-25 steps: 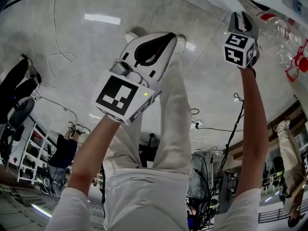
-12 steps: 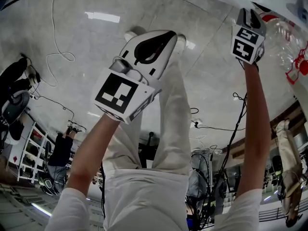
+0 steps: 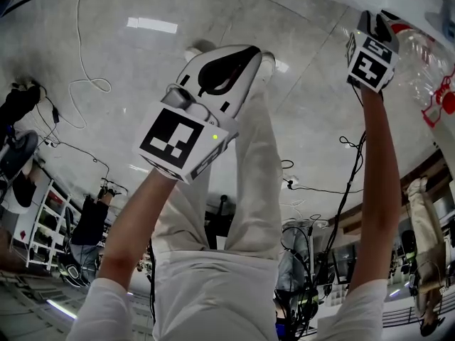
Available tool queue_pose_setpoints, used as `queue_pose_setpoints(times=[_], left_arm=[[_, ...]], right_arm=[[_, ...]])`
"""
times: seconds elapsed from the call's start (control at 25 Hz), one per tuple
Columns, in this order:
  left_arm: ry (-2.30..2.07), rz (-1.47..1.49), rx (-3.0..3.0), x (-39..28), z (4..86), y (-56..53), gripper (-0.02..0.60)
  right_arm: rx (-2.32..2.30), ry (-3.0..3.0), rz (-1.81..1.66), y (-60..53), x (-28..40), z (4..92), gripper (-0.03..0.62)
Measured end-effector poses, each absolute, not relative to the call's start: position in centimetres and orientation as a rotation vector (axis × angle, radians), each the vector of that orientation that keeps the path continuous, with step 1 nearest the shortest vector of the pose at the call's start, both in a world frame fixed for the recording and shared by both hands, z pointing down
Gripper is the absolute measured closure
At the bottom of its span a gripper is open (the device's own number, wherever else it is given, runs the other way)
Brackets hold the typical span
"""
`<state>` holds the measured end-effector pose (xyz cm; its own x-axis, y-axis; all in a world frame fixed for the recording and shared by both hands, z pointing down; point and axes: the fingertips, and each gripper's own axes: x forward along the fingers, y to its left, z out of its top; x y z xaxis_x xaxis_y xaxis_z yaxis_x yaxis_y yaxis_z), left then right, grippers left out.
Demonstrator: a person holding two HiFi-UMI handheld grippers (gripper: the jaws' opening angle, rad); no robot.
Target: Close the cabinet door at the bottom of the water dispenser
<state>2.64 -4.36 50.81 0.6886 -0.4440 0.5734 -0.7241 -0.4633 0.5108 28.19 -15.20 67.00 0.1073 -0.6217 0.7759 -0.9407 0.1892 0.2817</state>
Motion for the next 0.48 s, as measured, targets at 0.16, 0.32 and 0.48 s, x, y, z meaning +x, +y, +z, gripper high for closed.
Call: queue_pose_setpoints(times=[0.16, 0.32, 0.48], left_arm=[[-0.892, 0.468, 2.132, 2.4, 50.9, -4.8, 0.578], [-0.891, 0.47, 2.132, 2.4, 51.1, -4.9, 0.578], [-0.895, 0.468, 2.131, 2.3, 51.0, -5.2, 0.578]], right_arm=[[1.551, -1.593, 0.51, -15.6, 28.8, 67.3, 0.487], [1.533, -1.601, 0.496, -15.8, 29.0, 67.4, 0.488], [1.536, -1.6, 0.504, -16.3, 29.1, 67.3, 0.488]])
